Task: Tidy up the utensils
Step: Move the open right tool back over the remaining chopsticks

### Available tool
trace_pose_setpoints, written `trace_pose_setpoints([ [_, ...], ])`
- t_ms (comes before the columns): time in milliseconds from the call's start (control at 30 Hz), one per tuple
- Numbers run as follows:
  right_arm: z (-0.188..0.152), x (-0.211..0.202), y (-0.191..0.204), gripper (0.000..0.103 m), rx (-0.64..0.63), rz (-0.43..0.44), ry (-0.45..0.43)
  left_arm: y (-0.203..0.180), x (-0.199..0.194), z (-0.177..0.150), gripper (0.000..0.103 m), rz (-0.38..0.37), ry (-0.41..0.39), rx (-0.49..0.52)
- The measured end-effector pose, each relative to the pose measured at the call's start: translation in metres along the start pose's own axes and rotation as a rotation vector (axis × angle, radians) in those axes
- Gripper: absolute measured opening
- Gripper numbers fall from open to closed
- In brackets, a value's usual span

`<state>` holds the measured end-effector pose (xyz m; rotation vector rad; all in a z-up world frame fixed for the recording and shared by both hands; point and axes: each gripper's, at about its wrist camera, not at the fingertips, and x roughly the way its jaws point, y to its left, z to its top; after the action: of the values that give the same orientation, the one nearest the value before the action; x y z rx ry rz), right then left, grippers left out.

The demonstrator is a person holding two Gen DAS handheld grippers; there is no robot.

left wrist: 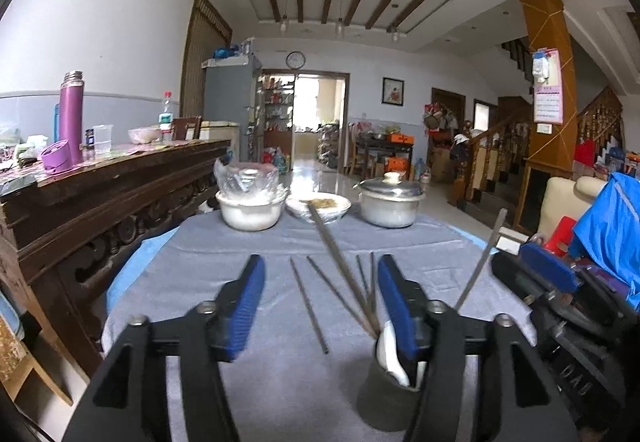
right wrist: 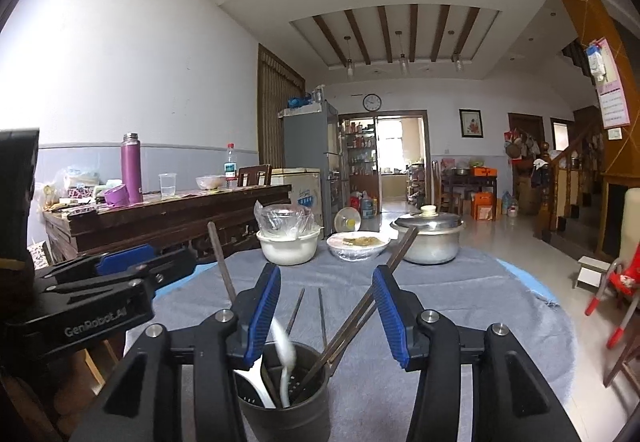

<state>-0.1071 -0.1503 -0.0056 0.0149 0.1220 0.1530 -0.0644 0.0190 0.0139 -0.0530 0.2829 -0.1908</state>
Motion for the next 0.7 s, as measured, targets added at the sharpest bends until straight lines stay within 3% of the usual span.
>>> trace_pose_setpoints([
  [133, 0.004, 0.0, -0.014, 0.052, 0.056, -0.027, 0.008, 0.016, 0.004, -0.002, 0.076, 0.012, 0.058, -0.035],
  [367, 0.008, -0.002, -0.05, 0.052, 0.157, -0.103, 0.015, 0.046, 0.018, -0.011, 0.077, 0.023, 0.166, -0.137],
  [700, 0.004, 0.002, -0.096, 0.051, 0.296, -0.164, 0.056, 0.064, 0.036, -0.025, 0.077, 0.049, 0.262, -0.172],
])
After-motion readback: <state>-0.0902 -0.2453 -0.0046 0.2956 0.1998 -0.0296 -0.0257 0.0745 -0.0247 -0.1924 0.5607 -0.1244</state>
